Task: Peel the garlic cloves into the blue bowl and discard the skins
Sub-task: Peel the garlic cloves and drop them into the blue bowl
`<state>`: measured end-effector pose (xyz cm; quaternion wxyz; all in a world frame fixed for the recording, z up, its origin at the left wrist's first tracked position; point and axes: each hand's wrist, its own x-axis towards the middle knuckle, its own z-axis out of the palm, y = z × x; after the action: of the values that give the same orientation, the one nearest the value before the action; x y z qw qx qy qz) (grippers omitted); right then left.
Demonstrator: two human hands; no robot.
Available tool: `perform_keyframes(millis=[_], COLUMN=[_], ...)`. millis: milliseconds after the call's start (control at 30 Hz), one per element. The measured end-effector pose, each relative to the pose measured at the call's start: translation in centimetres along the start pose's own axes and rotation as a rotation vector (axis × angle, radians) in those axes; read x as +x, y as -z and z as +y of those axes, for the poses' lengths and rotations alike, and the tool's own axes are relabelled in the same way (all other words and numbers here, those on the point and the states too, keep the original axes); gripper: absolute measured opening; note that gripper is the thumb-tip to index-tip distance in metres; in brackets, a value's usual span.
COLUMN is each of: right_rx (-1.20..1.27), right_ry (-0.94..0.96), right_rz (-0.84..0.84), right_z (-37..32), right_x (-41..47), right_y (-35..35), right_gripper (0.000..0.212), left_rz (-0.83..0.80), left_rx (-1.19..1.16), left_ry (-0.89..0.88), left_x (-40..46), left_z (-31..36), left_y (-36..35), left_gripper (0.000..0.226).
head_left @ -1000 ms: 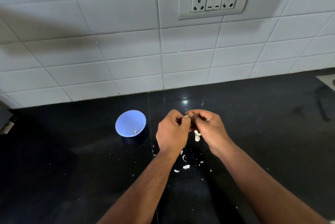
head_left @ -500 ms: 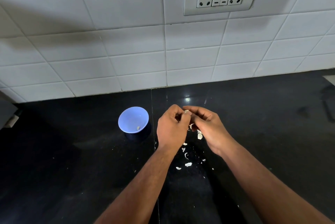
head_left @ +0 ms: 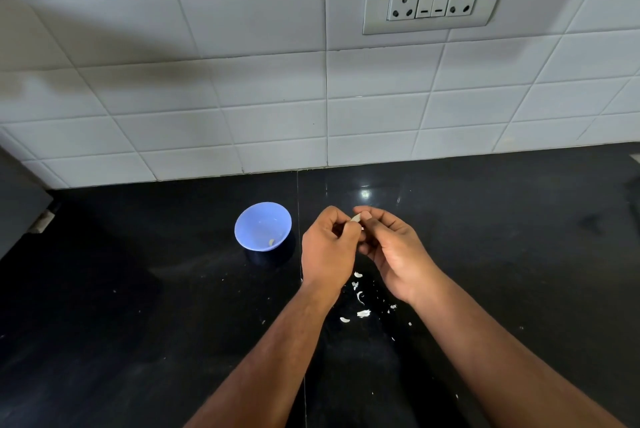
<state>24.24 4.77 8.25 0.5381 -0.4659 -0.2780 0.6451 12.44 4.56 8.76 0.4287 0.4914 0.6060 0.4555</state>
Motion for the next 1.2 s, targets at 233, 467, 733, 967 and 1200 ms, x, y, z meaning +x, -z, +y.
perform_keyframes(millis=[233,467,733,967,1200], right_rx=[0.099,0.149,0.064,-0.143,-0.258], right_ry=[-0.024,0.017,0.010,0.045,0.064], right_rz=[0.004,0.078,0.058,0.097,0.058], right_z=[0.0,-0.6,-0.8,-0.9,-1.4], right_x=[-0.2,0.1,-0.2,-0.3,-0.3], right_y=[0.1,1.0,1.4,2.0,2.2], right_gripper=[0.018,0.016,0.017,0.018,0.013], left_rz=[0.030,0.121,-0.281,-0.112,-0.111], left_rx=[-0.117,-0.104,0.635,0.178,0.086], left_ry=[0.067,0.165,0.141,-0.099,-0.152], left_x=[-0.3,0.1,0.2,0.4,0.6], left_z=[-0.1,-1.4,-2.2,-1.3,-0.7], left_y=[0.0,0.3,0.8,0.6,0.4], left_gripper=[0.015,0.020,0.019,0.040,0.010])
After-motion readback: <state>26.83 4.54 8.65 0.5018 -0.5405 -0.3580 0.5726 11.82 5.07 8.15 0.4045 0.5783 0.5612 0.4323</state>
